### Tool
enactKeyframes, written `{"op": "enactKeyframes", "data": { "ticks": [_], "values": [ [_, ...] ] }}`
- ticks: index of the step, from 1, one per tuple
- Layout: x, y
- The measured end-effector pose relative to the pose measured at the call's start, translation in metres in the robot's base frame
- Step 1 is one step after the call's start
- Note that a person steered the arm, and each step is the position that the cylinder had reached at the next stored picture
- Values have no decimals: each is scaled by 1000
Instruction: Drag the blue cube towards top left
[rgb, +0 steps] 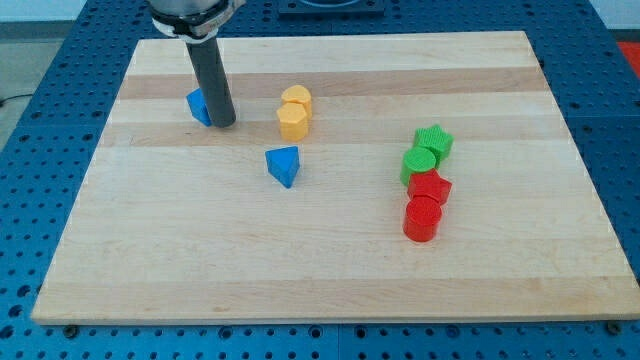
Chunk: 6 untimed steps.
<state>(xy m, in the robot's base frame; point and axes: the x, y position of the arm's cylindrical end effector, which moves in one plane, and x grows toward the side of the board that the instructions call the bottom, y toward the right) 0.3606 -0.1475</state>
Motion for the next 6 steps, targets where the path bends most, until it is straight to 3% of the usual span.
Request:
{"op": "enactKeyframes", "data": {
  "ticks": [6],
  "values": [
    [-41, -60]
  ]
}}
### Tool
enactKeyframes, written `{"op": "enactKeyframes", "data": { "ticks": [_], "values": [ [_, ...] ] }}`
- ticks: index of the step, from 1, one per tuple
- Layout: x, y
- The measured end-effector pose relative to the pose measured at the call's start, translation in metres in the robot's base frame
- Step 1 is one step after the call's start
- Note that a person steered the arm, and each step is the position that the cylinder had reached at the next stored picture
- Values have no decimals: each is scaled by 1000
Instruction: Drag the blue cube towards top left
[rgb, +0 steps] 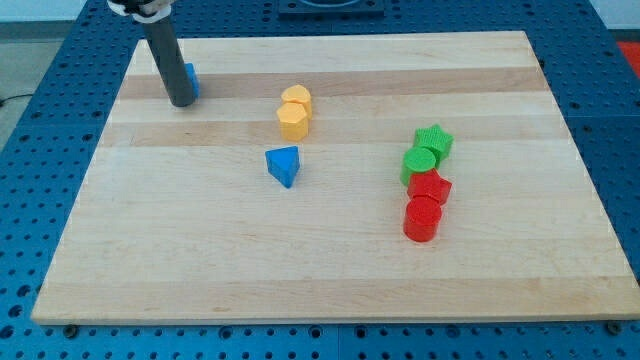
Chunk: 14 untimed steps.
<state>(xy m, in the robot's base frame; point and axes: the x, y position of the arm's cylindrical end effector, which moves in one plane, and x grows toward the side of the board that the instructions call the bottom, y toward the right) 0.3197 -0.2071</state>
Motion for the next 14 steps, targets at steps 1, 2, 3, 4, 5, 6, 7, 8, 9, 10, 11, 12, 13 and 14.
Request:
{"op": "enactKeyframes", "data": {
  "ticks": [1, 2, 3, 4, 5, 6, 7, 8, 9, 10, 11, 12, 13, 14],
  "values": [
    [-18, -1],
    [-29, 6],
    [-39, 17],
    [-56, 18],
    [-69, 11],
    [-75, 7],
    [-76, 18],
    [-85, 14],
    [-98, 1],
    [-99, -1],
    [-100, -11],
    [-100, -11],
    [-97, -11],
    [-82, -11]
  ]
}}
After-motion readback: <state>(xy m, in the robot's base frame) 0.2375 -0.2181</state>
